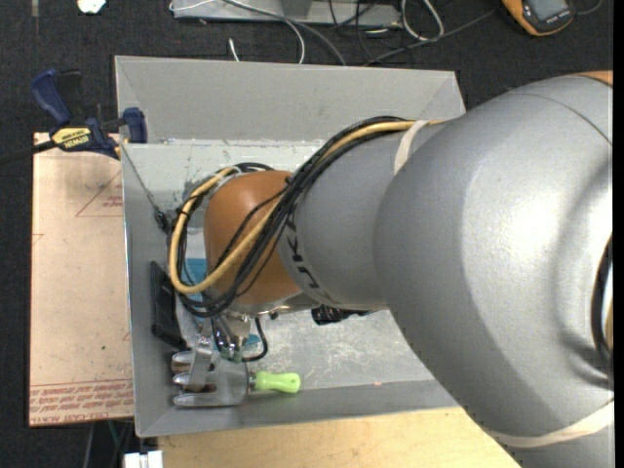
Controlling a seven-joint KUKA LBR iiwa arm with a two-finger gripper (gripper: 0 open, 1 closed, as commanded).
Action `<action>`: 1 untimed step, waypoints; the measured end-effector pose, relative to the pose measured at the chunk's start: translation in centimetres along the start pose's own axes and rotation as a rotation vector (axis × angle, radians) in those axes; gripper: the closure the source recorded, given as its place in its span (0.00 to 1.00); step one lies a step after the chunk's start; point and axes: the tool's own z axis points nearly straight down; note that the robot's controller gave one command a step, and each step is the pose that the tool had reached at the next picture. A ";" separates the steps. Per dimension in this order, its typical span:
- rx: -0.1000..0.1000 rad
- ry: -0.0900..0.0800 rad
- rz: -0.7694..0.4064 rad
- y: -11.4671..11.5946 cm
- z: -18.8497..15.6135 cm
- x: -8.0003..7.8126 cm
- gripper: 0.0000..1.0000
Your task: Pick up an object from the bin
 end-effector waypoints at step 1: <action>-0.017 -0.021 -0.150 0.5 2.0 1.6 0.00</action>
Offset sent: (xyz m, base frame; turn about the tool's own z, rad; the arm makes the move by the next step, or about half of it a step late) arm -0.0034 0.0065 -0.0301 0.4544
